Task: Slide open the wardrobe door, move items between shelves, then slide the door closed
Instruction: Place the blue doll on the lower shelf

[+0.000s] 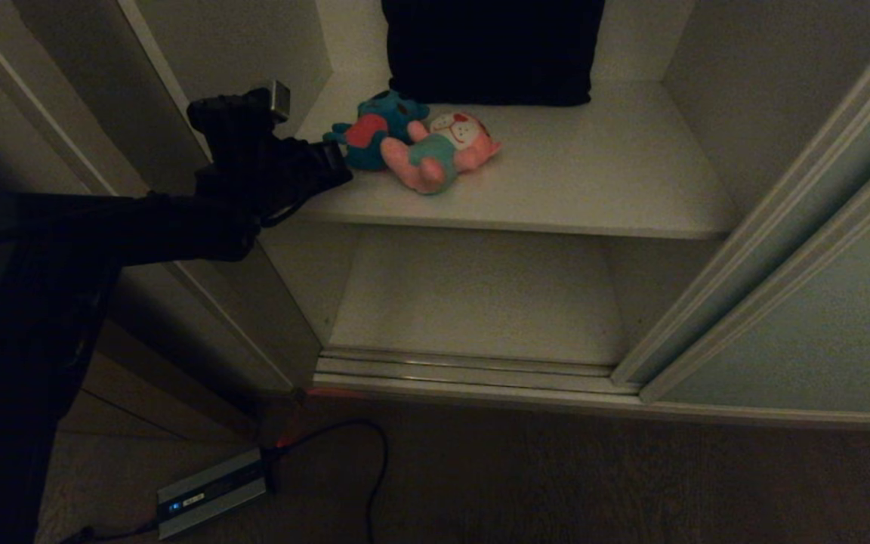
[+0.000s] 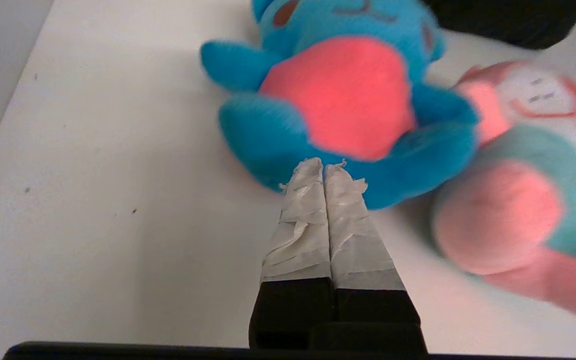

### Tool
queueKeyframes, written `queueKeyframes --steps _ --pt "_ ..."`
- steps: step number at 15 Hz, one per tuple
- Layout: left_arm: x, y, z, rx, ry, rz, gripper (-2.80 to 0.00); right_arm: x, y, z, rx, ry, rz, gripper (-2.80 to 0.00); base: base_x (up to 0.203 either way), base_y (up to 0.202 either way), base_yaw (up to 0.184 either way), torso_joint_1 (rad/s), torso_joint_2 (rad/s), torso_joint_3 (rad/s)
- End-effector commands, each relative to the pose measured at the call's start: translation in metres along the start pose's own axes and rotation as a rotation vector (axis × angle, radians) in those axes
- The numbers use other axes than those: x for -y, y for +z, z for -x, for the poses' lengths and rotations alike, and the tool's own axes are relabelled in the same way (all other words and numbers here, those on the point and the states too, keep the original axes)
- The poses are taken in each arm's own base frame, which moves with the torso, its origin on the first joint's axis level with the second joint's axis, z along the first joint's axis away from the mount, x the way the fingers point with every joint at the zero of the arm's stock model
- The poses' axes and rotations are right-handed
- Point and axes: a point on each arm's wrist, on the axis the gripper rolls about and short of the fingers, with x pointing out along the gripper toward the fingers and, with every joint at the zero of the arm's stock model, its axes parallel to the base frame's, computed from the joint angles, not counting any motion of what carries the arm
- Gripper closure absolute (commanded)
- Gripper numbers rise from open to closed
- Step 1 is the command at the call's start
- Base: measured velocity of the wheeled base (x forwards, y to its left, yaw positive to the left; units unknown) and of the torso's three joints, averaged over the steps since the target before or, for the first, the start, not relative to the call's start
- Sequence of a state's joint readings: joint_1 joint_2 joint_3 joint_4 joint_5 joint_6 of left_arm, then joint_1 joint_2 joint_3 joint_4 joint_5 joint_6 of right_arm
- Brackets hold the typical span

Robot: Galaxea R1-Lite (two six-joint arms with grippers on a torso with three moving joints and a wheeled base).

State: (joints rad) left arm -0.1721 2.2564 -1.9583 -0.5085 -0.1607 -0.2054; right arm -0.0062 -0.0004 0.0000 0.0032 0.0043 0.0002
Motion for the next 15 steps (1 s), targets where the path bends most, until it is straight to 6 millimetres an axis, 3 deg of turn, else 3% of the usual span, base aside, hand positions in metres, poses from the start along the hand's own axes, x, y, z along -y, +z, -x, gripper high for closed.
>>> queueKeyframes --steps 1,5,8,9,10,13,15 --pt "0.010 0.026 0.009 0.047 -0.019 0.002 0.00 0.000 -0.001 0.000 -0.003 0.000 0.000 0.00 0.000 0.000 0.000 0.000 0.00 0.000" --pt "0.027 0.057 0.023 0.099 -0.026 -0.006 0.00 0.000 -0.001 0.000 -0.003 0.000 0.000 0.00 0.000 0.000 0.000 0.000 0.00 0.000" --pt "0.032 0.063 0.030 0.047 0.021 0.000 0.00 0.000 -0.001 0.000 -0.003 0.000 0.000 0.00 0.000 0.000 0.000 0.000 0.00 0.000" --pt "0.036 0.061 0.030 0.031 0.020 -0.010 -2.40 0.000 -0.001 0.000 -0.003 0.000 0.000 0.00 0.000 0.000 0.000 0.000 0.00 0.000" --pt "0.036 0.058 0.029 0.019 0.021 -0.028 -2.80 0.000 -0.001 0.000 -0.003 0.000 0.000 0.00 0.000 0.000 0.000 0.000 0.00 0.000" --pt "0.041 0.043 0.029 -0.115 0.018 -0.047 -2.80 0.000 -0.001 0.000 -0.003 0.000 0.000 0.00 0.000 0.000 0.000 0.000 0.00 0.000" --pt "0.042 0.043 0.029 -0.108 0.016 -0.052 -2.80 0.000 -0.001 0.000 -0.003 0.001 0.000 0.00 0.000 0.000 0.000 0.000 0.00 0.000"
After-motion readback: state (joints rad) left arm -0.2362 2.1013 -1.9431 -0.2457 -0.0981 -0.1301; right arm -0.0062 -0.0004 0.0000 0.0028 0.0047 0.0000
